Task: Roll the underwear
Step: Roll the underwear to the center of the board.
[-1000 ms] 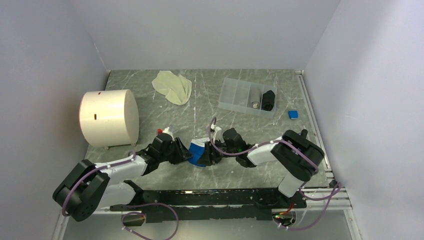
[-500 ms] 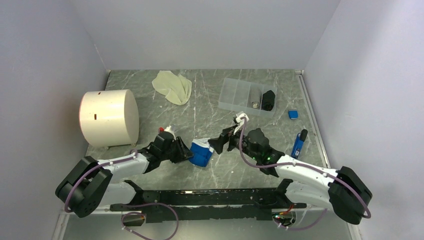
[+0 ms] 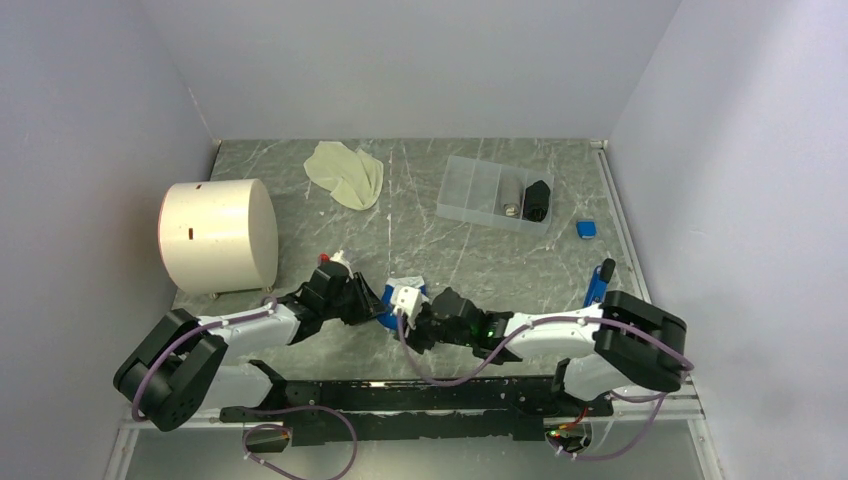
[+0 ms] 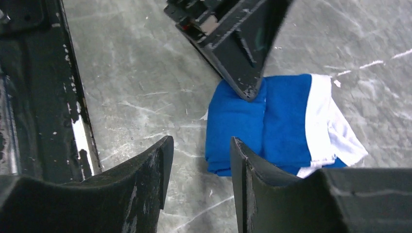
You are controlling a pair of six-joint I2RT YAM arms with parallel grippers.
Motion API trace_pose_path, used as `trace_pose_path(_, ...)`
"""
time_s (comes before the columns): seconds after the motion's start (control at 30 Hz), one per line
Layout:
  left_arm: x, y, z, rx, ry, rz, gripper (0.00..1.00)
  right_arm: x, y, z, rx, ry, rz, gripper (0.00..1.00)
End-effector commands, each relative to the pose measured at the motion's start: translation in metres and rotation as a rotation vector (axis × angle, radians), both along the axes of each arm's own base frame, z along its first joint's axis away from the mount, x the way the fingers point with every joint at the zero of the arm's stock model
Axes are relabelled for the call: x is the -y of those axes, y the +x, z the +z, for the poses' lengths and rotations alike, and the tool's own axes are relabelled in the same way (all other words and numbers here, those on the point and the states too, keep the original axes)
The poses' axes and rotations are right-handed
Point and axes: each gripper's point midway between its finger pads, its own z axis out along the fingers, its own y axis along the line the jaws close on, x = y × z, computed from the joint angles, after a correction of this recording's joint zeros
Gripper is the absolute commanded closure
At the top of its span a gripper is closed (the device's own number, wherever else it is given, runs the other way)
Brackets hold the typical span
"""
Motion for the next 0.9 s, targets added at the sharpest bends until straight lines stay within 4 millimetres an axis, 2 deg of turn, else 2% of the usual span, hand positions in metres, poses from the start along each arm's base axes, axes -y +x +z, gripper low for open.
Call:
trace_pose_path(0.0, -0.013, -0.019, -0.024, -0.074, 0.098, -0.035, 0.65, -0.015, 0.018, 0.011, 0.217, -0.060, 0.009, 0.51)
trace_pose_path(0.17, -0.012, -0.019, -0.024, -0.074, 0.100, -0.041, 0.66, -0.021, 0.022, -0.006, 0.260, -0.160, 0.015, 0.53)
trace_pose_path(0.27, -0.012, -0.019, -0.024, -0.075, 0.099, -0.042, 0.66, -0.022, 0.024, -0.018, 0.255, -0.213, 0.017, 0.59)
trace_pose_path(0.4, -0.014, -0.018, -0.022, -0.073, 0.106, -0.036, 0.66, -0.013, 0.026, -0.043, 0.190, -0.301, -0.034, 0.63)
trace_pose_path(0.6, -0.013, -0.019, -0.016, -0.065, 0.083, -0.027, 0.62, 0.008, 0.011, -0.068, 0.070, -0.333, -0.079, 0.60)
trace_pose_path(0.77, -0.009, -0.019, -0.017, -0.079, 0.076, -0.042, 0.61, 0.013, 0.001, -0.083, -0.002, -0.353, -0.081, 0.60)
trace_pose_path(0.87, -0.008, -0.019, -0.018, -0.086, 0.064, -0.042, 0.58, 0.018, -0.002, -0.093, -0.030, -0.367, -0.101, 0.77)
